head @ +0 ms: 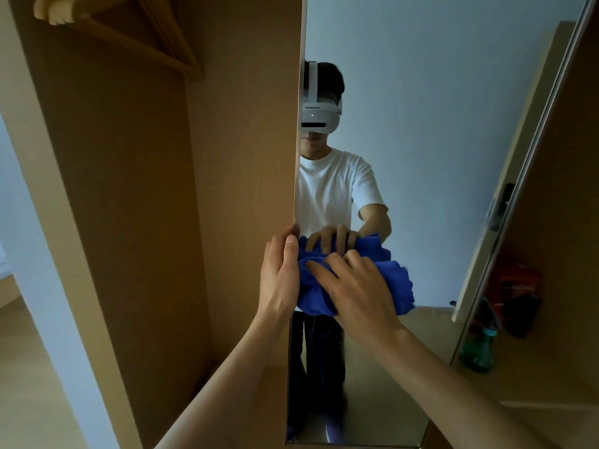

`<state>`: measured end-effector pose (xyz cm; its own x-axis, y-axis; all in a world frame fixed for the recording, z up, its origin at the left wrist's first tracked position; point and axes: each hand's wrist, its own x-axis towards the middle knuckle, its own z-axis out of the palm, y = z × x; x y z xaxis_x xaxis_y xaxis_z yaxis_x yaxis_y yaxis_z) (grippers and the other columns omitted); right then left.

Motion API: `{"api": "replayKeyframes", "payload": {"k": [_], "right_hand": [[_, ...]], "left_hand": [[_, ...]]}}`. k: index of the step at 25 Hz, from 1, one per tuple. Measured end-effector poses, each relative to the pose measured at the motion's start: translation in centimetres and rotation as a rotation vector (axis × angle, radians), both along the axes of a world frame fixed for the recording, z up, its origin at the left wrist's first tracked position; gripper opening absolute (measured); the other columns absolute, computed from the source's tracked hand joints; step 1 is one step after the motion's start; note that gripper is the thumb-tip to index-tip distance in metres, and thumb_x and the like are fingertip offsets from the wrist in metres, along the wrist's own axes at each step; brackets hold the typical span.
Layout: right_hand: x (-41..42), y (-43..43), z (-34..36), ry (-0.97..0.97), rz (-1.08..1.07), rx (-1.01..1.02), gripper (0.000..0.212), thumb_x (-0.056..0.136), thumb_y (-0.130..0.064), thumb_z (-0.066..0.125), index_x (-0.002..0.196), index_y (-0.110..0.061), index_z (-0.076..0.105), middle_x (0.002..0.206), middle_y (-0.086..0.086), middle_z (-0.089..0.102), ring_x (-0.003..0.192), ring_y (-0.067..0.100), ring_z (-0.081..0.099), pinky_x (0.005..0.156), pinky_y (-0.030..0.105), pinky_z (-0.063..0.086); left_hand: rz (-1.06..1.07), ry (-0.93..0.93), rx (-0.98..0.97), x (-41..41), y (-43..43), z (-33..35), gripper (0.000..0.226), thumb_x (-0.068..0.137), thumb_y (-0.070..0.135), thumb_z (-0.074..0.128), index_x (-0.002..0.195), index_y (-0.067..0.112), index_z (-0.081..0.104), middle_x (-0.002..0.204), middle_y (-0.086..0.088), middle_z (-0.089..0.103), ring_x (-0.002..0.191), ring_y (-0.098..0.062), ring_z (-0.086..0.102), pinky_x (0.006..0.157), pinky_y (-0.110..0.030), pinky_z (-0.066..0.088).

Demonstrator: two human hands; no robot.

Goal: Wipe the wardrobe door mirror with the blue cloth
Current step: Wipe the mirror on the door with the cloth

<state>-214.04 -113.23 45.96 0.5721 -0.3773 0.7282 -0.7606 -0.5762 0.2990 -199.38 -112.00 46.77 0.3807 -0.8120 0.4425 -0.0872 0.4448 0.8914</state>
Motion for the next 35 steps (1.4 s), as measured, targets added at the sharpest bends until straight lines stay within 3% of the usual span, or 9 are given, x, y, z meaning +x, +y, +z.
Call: {"api": "replayKeyframes", "payload": {"k": [6,10,12,14,18,21,23,29,35], "right_hand": [[-1.1,-0.5,2.6,-0.047,0.033,-0.011,0.042,0.084,-0.017,0.067,0.125,-0.02,0.062,0.098,0.004,0.061,0.084,0.024,0.053,0.069,0.038,0.043],[-2.9,-1.2,7.5,-0.076,0.009,-0.084,0.038,0.087,-0.013,0.054,0.124,-0.015,0.063,0.099,0.009,0.061,0.086,0.03,0.054,0.072,0.043,0.043],[-4.0,-1.7,10.2,-0.093,0.005,-0.137,0.04,0.085,-0.009,0.058,0.125,-0.012,0.063,0.099,0.012,0.063,0.087,0.034,0.056,0.072,0.044,0.044],[-5.0,-2.2,12.1,-0.128,-0.005,-0.17,0.043,0.083,-0.006,0.064,0.126,-0.013,0.063,0.098,0.011,0.063,0.086,0.034,0.056,0.071,0.042,0.043],[-5.9,-2.6,11.7,-0.115,0.003,-0.203,0.038,0.085,-0.006,0.065,0.122,-0.013,0.064,0.097,0.01,0.063,0.086,0.034,0.056,0.071,0.043,0.042],[-6.2,-2.7,8.9,-0.089,0.018,-0.195,0.035,0.084,-0.007,0.068,0.118,-0.014,0.066,0.095,0.009,0.063,0.083,0.033,0.055,0.068,0.043,0.043],[-6.4,-2.5,6.5,-0.071,0.039,-0.158,0.036,0.083,-0.008,0.068,0.118,-0.016,0.067,0.095,0.007,0.063,0.082,0.031,0.054,0.067,0.042,0.041],[-7.5,-1.5,1.2,0.028,0.061,-0.029,0.044,0.083,-0.012,0.069,0.126,-0.016,0.062,0.102,0.005,0.065,0.085,0.027,0.054,0.071,0.039,0.044],[-8.7,-2.0,4.1,-0.021,0.091,-0.018,0.044,0.079,-0.002,0.063,0.121,-0.017,0.066,0.093,0.007,0.062,0.083,0.029,0.054,0.068,0.04,0.04]], "left_hand": [[0.058,-0.113,0.004,-0.5,0.7,-0.4,0.034,0.109,0.031,0.041,0.138,0.035,0.058,0.127,0.018,0.058,0.117,0.014,0.051,0.101,-0.018,0.041],[0.084,-0.142,0.024,-1.5,1.2,-0.7,0.033,0.107,0.035,0.043,0.137,0.042,0.054,0.124,0.034,0.055,0.124,0.005,0.05,0.1,-0.023,0.041],[0.113,-0.15,0.018,-2.3,1.5,-0.4,0.031,0.105,0.035,0.046,0.133,0.043,0.055,0.117,0.047,0.051,0.126,0.0,0.048,0.101,-0.029,0.043],[0.141,-0.167,-0.005,-3.1,1.8,-0.2,0.029,0.102,0.031,0.052,0.127,0.046,0.055,0.115,0.05,0.049,0.125,-0.003,0.048,0.102,-0.036,0.045],[0.18,-0.176,0.012,-4.3,2.2,-0.6,0.046,0.093,0.034,0.059,0.129,0.059,0.043,0.121,0.045,0.046,0.121,0.006,0.048,0.1,-0.032,0.045],[0.201,-0.19,0.089,-4.5,1.8,-1.0,0.07,0.089,0.042,0.057,0.153,0.038,0.029,0.14,0.018,0.042,0.127,-0.007,0.051,0.104,-0.038,0.045],[0.212,-0.203,0.112,-4.4,1.5,-1.1,0.077,0.085,0.039,0.055,0.156,0.033,0.025,0.144,0.009,0.04,0.128,-0.013,0.052,0.104,-0.04,0.047],[0.266,-0.233,0.133,-5.8,1.9,-1.4,0.086,0.083,0.039,0.054,0.159,0.033,0.015,0.15,0.003,0.039,0.128,-0.014,0.052,0.1,-0.035,0.046],[0.287,-0.241,0.165,-6.3,2.2,-1.5,0.082,0.097,0.025,0.061,0.16,0.032,0.009,0.15,0.002,0.033,0.13,-0.015,0.05,0.104,-0.039,0.045]]}}
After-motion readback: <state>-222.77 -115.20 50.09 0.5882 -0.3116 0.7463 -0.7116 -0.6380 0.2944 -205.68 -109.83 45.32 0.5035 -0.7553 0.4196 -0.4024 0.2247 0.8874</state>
